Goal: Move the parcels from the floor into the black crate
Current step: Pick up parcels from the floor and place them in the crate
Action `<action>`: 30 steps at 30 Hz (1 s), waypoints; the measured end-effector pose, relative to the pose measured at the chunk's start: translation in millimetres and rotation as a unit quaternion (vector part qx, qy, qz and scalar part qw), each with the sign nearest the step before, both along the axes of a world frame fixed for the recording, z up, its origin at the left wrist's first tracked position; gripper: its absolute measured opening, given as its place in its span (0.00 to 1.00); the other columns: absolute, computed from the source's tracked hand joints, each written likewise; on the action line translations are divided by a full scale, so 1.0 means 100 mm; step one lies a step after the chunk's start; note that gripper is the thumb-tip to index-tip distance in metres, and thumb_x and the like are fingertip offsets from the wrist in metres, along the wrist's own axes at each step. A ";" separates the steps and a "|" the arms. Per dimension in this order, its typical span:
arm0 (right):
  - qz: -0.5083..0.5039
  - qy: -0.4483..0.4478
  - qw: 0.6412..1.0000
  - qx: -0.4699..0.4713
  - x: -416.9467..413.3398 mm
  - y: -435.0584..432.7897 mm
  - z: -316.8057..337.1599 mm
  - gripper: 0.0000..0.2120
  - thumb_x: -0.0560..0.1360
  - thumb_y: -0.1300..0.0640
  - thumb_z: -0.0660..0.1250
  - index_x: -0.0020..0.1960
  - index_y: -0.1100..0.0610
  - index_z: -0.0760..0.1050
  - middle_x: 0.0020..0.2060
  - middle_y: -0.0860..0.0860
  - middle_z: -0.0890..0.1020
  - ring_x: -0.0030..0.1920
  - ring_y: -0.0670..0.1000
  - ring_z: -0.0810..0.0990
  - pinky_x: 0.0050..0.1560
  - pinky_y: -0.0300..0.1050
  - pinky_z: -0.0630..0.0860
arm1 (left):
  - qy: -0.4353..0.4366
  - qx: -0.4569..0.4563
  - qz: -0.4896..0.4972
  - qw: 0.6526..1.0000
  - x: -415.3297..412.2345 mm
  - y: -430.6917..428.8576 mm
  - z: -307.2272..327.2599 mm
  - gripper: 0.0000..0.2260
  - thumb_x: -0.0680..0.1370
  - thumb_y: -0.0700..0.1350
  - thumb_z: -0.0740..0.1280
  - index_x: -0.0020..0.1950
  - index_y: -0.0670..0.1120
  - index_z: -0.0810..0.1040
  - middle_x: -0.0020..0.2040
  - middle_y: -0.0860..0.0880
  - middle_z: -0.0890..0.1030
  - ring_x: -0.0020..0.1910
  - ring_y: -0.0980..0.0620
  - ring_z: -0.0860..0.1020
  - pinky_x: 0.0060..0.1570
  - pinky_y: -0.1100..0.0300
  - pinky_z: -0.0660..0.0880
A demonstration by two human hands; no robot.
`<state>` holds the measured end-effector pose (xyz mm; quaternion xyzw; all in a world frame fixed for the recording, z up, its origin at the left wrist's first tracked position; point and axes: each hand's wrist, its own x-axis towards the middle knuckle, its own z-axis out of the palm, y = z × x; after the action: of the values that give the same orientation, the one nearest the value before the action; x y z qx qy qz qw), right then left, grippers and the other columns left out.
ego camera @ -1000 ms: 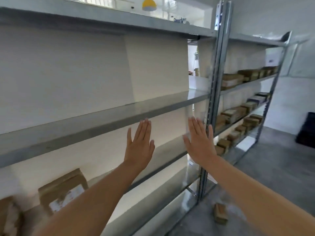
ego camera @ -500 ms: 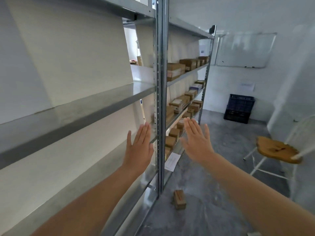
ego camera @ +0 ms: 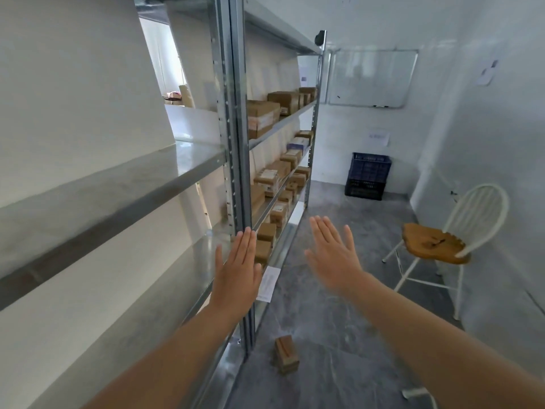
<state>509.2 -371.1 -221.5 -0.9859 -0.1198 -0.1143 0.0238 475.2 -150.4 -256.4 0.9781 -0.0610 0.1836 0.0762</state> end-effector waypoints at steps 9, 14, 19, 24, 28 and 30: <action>-0.037 0.022 0.999 0.024 0.79 -0.25 -0.08 0.32 0.83 0.46 0.45 0.79 0.56 0.34 0.80 0.50 0.39 0.78 0.49 0.34 0.76 0.59 0.34 | 0.012 -0.014 -0.014 1.000 0.67 -0.39 -0.13 0.28 0.84 0.53 0.46 0.80 0.49 0.35 0.80 0.53 0.36 0.79 0.54 0.35 0.76 0.45 0.36; -0.018 0.032 0.998 0.042 1.42 -0.38 -0.16 0.32 0.84 0.45 0.45 0.80 0.57 0.36 0.80 0.51 0.40 0.79 0.51 0.36 0.76 0.61 0.36 | 0.020 -0.003 0.013 1.000 1.26 -0.57 -0.24 0.29 0.85 0.54 0.48 0.80 0.49 0.36 0.80 0.53 0.37 0.78 0.55 0.35 0.77 0.44 0.38; 0.000 0.058 0.995 0.078 2.11 -0.66 -0.39 0.32 0.84 0.45 0.47 0.80 0.56 0.37 0.80 0.51 0.41 0.79 0.51 0.36 0.74 0.60 0.34 | 0.029 -0.011 0.036 0.999 1.85 -0.86 -0.43 0.29 0.84 0.54 0.50 0.81 0.50 0.41 0.81 0.53 0.42 0.77 0.55 0.36 0.76 0.44 0.39; 0.006 0.123 0.988 0.095 2.69 -1.05 -0.84 0.32 0.83 0.46 0.47 0.80 0.56 0.37 0.80 0.50 0.41 0.78 0.49 0.36 0.73 0.58 0.31 | 0.078 -0.015 0.053 0.995 2.30 -1.21 -0.73 0.28 0.84 0.53 0.49 0.81 0.49 0.42 0.82 0.52 0.43 0.80 0.53 0.40 0.75 0.45 0.38; -0.016 0.187 0.979 0.077 2.92 -1.29 -1.39 0.31 0.83 0.47 0.47 0.80 0.57 0.39 0.80 0.50 0.43 0.79 0.48 0.37 0.75 0.59 0.34 | 0.133 -0.014 0.074 0.988 2.42 -1.44 -1.12 0.28 0.84 0.53 0.51 0.81 0.48 0.43 0.82 0.52 0.43 0.80 0.53 0.41 0.75 0.45 0.37; -0.019 0.218 0.973 0.073 2.96 -1.34 -1.65 0.31 0.83 0.47 0.47 0.80 0.57 0.40 0.80 0.50 0.45 0.79 0.49 0.38 0.75 0.60 0.35 | 0.162 -0.009 0.081 0.983 2.44 -1.48 -1.30 0.28 0.84 0.53 0.51 0.81 0.48 0.43 0.82 0.52 0.43 0.80 0.53 0.40 0.76 0.43 0.40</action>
<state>805.1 -505.0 -386.6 -0.9848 -0.0843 0.0946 0.1187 718.7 -298.0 -386.5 0.9959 0.0328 0.0285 0.0788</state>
